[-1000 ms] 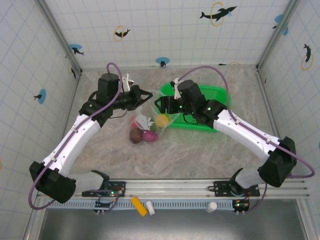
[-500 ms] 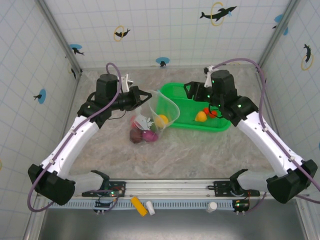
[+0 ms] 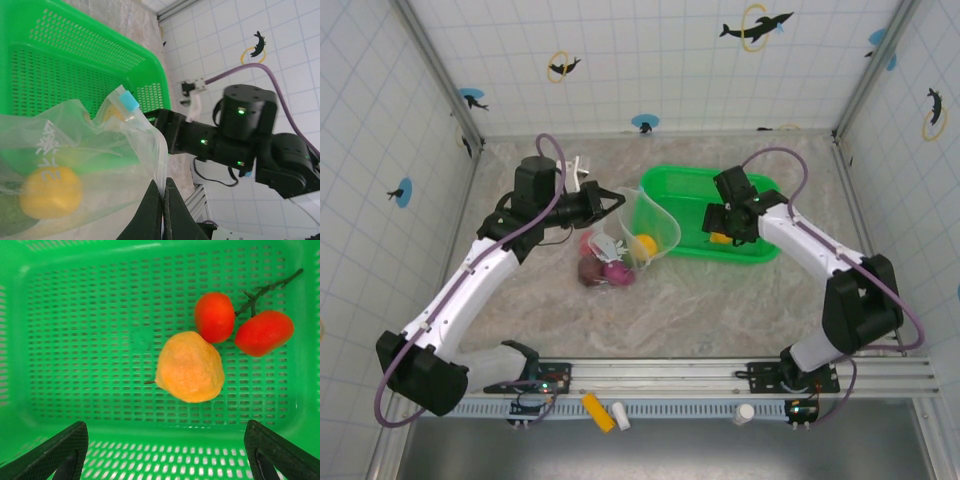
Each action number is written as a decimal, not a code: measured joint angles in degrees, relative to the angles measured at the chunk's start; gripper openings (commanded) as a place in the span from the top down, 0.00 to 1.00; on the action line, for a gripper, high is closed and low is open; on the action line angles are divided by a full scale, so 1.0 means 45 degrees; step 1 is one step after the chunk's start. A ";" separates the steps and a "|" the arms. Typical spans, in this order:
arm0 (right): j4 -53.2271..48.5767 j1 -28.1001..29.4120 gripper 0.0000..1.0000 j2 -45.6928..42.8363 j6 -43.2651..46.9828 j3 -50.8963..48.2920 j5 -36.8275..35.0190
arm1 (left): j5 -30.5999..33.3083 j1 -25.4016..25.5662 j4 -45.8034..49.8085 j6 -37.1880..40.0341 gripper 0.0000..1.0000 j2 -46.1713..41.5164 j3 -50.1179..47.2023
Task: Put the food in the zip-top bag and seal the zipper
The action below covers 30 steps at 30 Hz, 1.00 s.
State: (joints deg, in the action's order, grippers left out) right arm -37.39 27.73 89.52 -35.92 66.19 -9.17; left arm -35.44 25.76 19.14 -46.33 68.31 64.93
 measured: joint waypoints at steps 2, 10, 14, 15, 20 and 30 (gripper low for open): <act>-0.0272 -0.0019 0.16 0.0879 -0.0160 0.0374 -0.0097 | -0.0024 0.0000 -0.0044 0.0000 1.00 0.0000 -0.0034; -0.0602 -0.0102 0.15 0.3419 -0.0335 0.1656 -0.0724 | -0.0189 0.0000 -0.0102 0.0005 1.00 -0.0019 -0.0102; -0.0602 -0.0253 0.19 0.3716 -0.0165 0.1695 -0.1088 | -0.0282 0.0000 -0.0136 0.0005 1.00 -0.0092 -0.0209; -0.0602 -0.0287 0.21 0.3755 -0.0112 0.1705 -0.1098 | -0.0287 0.0000 -0.0146 0.0000 1.00 -0.0102 -0.0233; -0.0413 -0.0481 0.30 0.3929 0.0102 0.1710 -0.0952 | -0.0325 0.0000 -0.0155 0.0000 1.00 -0.0112 -0.0257; 0.0481 -0.1005 0.53 0.3929 0.0481 0.1438 0.0053 | -0.0325 0.0000 -0.0155 -0.0005 1.00 -0.0112 -0.0257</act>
State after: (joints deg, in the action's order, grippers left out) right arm -35.22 23.20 107.20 -33.76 72.66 -8.93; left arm -36.91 25.76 18.44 -46.35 67.81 63.77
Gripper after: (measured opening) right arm 0.528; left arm 0.042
